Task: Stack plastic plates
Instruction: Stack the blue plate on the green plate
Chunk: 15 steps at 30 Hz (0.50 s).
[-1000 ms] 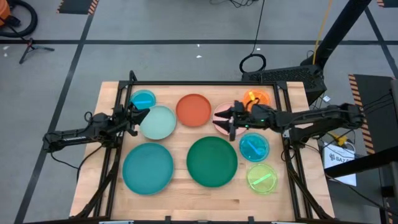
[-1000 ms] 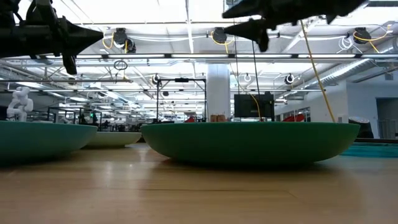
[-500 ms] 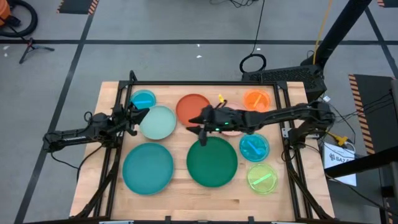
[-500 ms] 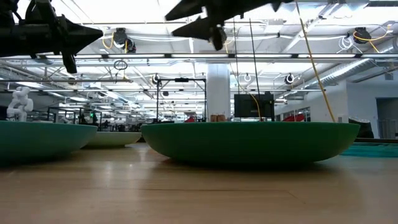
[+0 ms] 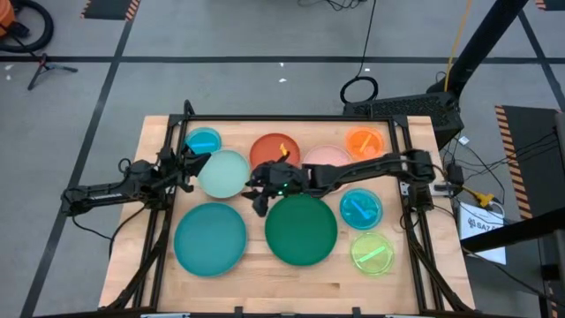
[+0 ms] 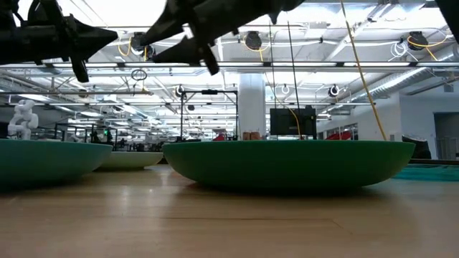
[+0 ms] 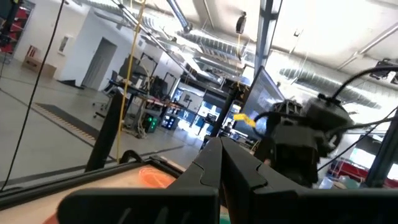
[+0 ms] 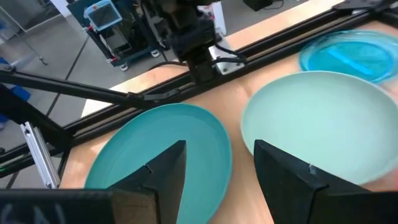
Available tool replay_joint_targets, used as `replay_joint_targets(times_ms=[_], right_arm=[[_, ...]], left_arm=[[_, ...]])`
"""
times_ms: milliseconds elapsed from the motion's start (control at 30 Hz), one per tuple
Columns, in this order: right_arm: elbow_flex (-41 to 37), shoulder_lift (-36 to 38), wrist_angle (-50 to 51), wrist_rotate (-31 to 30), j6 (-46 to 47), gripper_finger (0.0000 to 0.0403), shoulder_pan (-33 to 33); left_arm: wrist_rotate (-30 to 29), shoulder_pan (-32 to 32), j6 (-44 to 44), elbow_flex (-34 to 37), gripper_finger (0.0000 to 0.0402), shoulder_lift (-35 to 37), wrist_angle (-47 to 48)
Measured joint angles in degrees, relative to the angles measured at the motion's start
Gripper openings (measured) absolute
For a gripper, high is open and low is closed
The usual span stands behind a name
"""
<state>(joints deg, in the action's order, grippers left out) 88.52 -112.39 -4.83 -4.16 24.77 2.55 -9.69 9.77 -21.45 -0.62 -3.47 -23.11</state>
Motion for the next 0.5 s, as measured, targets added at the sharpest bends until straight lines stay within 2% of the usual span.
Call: replay_joint_targets(times_ms=[333,500], right_arm=[[7.3,-10.0,2.2,-0.1,-5.1,0.0183,1.9],[15.4,-16.0,8.1,-0.2,-8.0,0.0183,2.5]], left_arm=[[0.0,0.0,0.7,0.0,0.0006,0.0,-1.1],[-0.9,0.0,0.8,0.0,0.0006,0.0,-1.1]])
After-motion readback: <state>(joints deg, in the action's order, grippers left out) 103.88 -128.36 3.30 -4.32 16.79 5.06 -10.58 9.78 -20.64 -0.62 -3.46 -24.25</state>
